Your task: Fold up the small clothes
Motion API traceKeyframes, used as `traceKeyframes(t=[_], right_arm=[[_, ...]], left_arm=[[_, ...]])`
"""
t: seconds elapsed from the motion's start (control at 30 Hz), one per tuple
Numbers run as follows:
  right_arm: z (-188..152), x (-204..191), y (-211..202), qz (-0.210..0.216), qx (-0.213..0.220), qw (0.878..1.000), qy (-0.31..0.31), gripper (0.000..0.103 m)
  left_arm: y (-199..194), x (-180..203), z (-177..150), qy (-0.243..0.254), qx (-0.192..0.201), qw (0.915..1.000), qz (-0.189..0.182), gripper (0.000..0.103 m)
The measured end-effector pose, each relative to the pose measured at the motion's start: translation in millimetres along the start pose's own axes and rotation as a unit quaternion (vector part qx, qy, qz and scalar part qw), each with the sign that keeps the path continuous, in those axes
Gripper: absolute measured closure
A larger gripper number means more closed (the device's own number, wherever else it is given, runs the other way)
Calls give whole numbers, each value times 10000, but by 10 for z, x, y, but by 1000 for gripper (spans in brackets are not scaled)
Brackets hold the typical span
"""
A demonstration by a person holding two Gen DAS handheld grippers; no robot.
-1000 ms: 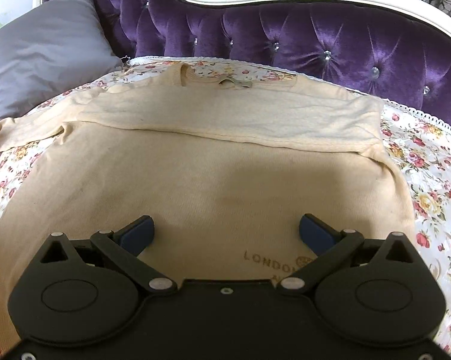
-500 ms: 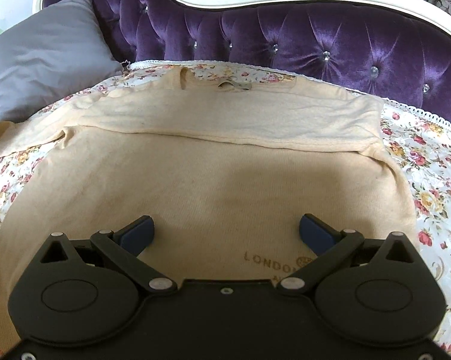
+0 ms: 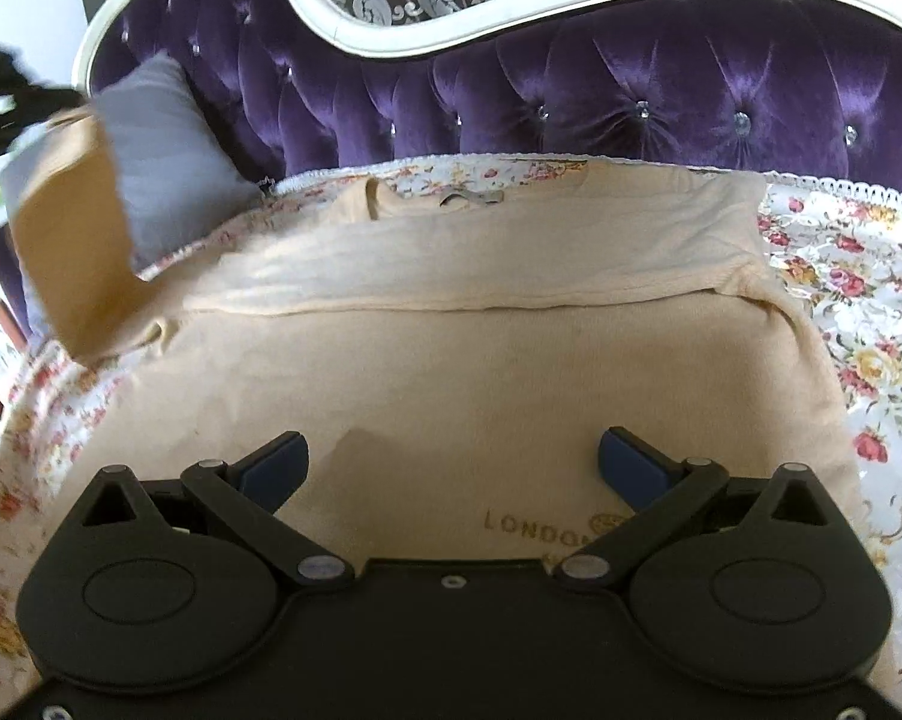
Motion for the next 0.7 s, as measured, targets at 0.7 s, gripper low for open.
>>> traceKeyframes(t=[0.7], right_arm=[[107,68,-128,515,-60,9981,331,0]], left_arm=[[366,8,-1232,1277,-49,9844,1213,69]])
Point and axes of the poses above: each gripper's, at about its wrist camera, not at the fingertips, and y roughly the way its jaws point, x to its right, z to its top, the point moved 6 cm from there along y, roughly the way its jaws point, and after that the axes turned 12 degrees about z, right-handed, at the moved point
